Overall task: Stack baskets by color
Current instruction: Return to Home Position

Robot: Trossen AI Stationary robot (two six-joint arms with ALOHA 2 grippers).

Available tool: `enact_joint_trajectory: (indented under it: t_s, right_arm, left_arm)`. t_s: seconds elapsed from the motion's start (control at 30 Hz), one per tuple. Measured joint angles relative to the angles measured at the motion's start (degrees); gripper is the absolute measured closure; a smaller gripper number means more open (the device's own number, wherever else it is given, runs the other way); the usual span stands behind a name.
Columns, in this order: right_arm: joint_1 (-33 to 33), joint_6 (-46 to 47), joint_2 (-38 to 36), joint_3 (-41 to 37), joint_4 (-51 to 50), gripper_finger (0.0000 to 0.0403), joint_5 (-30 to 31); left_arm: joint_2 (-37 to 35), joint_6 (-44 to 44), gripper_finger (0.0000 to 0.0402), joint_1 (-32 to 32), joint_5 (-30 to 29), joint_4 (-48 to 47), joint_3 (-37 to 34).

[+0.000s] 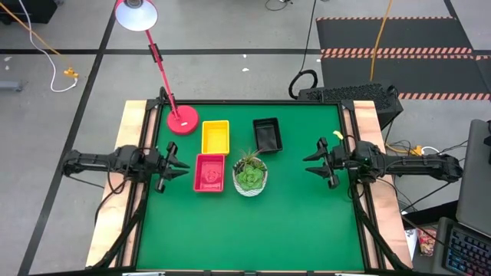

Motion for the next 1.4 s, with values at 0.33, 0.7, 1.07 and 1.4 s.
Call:
enact_joint_trajectory:
  t_s: [0.33,0.7,1.07,1.4]
  right_arm:
    - [0.0,-2.8,0.0,0.0,-3.9,0.0243,0.2]
    - [0.0,1.8,0.0,0.0,-15.6,0.0243,0.5]
    - [0.5,7.5,0.0,0.0,-24.4,0.0243,14.1]
    - [8.3,6.5,-0.1,0.0,-22.1,0.0252,16.2]
  left_arm:
    - [0.0,0.3,0.0321,5.2,-1.8,-5.0,0.0]
    - [0.0,4.5,0.0321,7.1,-2.0,-5.2,0.0]
    - [0.2,4.5,0.0321,7.2,-9.2,-5.7,0.2]
    - [0.2,4.3,0.0321,7.2,-9.5,-5.7,0.2]
